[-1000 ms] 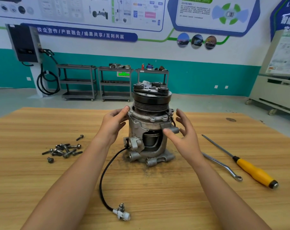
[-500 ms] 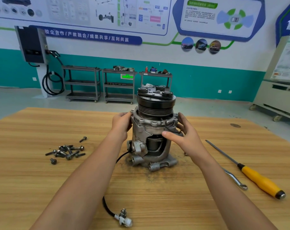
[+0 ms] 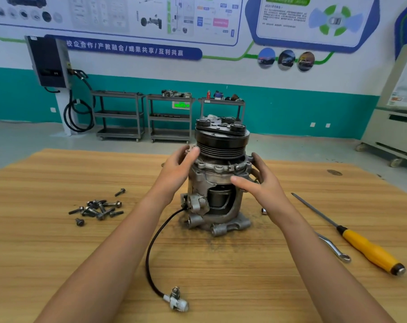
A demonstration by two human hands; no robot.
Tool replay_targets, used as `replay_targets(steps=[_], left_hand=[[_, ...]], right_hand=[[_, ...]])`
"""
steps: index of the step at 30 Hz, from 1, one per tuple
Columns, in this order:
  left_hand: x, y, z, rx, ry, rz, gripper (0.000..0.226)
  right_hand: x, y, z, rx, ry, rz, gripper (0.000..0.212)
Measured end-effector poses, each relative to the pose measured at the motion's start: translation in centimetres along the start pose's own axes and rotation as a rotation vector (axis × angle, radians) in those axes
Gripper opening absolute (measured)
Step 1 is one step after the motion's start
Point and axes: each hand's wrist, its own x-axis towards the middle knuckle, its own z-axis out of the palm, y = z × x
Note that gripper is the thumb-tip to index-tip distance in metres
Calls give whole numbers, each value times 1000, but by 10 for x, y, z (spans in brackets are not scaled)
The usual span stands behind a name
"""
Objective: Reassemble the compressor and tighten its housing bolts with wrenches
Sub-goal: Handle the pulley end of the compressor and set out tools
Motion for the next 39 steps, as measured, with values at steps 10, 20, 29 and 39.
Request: replay_targets(steps=[10,20,29,39], left_hand=[[24,-3,-1,-198,69,-222,39],[33,-22,-6,-197,-155,-315,50],[44,-18,-3,-170,-59,-433,63],[26,0,-14,-168,-49,-324,54]], right_hand=[[7,3,-2,-48,-1,-3,89],[7,6,-1,-87,-105,34,112],[-9,-10,-13,-169,-37,-24,97],[-20,-1,-9,-90,111,-145,50]])
